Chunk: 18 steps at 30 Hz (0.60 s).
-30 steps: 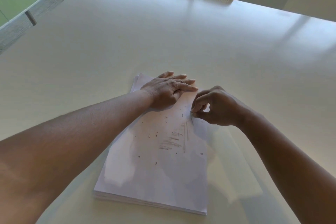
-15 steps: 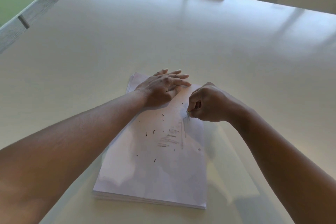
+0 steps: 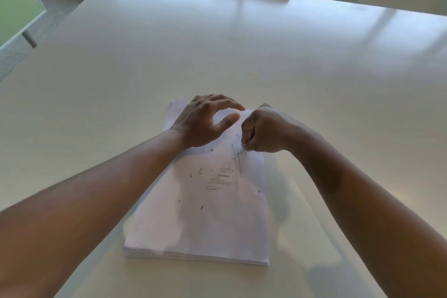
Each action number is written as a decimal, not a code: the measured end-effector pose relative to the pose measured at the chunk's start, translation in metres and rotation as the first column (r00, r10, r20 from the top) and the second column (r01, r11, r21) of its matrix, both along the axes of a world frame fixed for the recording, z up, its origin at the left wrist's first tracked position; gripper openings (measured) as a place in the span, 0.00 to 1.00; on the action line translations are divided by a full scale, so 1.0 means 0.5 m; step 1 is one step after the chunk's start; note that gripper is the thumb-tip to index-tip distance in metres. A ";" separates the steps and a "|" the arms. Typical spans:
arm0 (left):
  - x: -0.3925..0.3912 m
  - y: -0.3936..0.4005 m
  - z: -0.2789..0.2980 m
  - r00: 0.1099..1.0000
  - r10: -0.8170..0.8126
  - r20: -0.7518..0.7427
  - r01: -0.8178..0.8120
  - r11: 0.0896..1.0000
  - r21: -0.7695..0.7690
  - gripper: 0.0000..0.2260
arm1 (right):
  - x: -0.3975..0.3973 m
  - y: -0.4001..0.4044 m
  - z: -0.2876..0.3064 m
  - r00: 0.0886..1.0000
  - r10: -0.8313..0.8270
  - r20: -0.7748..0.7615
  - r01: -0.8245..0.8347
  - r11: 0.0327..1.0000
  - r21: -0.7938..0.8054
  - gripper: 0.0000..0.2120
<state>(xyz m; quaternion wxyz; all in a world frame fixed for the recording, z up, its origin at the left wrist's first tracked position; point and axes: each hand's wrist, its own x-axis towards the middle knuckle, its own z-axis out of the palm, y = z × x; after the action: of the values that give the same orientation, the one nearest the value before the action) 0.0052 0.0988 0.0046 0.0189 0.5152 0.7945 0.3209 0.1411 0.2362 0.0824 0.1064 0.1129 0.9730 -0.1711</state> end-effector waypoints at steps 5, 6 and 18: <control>0.009 -0.031 0.002 0.999 -0.043 -0.014 0.041 0.991 -0.126 0.34 | 0.001 -0.001 0.000 0.999 -0.047 0.012 0.047 0.999 0.014 0.05; 0.012 -0.037 0.005 0.999 -0.049 -0.012 0.047 0.988 -0.147 0.37 | 0.001 -0.002 0.000 0.999 -0.047 0.013 0.047 0.999 0.010 0.05; 0.068 -0.068 0.005 0.994 -0.097 -0.050 0.071 0.926 -0.371 0.56 | 0.022 -0.017 -0.002 0.997 -0.059 -0.050 0.060 0.998 0.016 0.08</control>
<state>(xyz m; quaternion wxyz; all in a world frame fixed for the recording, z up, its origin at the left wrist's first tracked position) 0.0393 0.0649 0.0072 0.1023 0.5465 0.8179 0.1478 0.1520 0.2277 0.0815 0.0762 0.1387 0.9730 -0.1682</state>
